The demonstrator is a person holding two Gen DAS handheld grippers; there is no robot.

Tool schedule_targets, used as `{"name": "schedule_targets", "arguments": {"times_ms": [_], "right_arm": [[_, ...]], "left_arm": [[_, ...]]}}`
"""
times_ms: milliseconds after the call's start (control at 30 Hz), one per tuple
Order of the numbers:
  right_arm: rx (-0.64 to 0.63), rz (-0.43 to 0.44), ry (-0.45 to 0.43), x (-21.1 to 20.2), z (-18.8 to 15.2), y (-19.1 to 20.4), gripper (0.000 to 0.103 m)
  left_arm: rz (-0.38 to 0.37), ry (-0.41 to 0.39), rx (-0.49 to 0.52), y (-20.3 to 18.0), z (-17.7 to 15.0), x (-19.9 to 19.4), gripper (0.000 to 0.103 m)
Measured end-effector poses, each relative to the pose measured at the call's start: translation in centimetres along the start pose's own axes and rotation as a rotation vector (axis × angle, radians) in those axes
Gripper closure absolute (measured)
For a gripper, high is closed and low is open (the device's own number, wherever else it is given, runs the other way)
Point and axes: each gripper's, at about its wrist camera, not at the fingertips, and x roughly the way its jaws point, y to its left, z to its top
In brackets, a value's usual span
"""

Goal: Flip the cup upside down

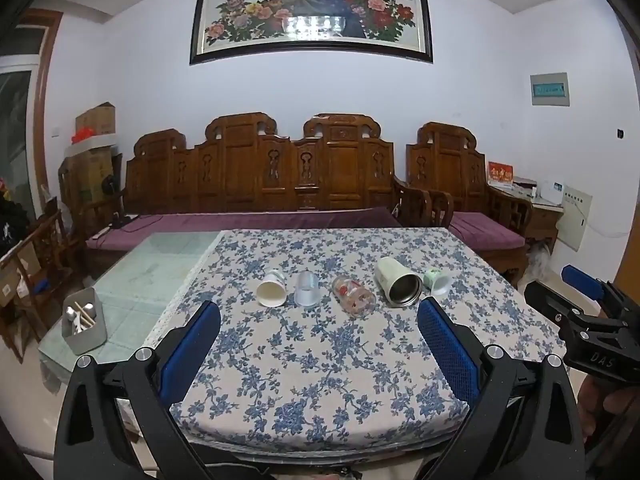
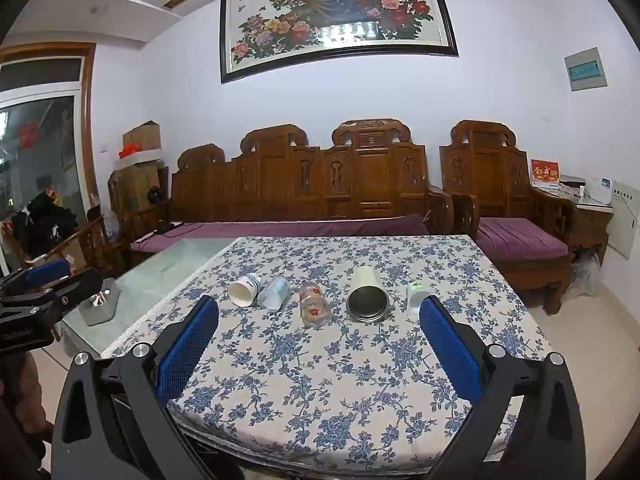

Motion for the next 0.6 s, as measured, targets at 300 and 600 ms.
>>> {"name": "schedule_targets", "arguments": {"times_ms": [300,600], "right_arm": [[0.002,0.000,-0.004,-0.12,0.02,-0.04,0.002],[0.002,0.001,-0.006,-0.36,0.18,-0.10,0.002]], "left_arm": [[0.000,-0.005,-0.001,0.01,0.13,-0.15,0.008],[0.004,-0.007,-0.002,-0.06,0.24,-0.10,0.008]]}}
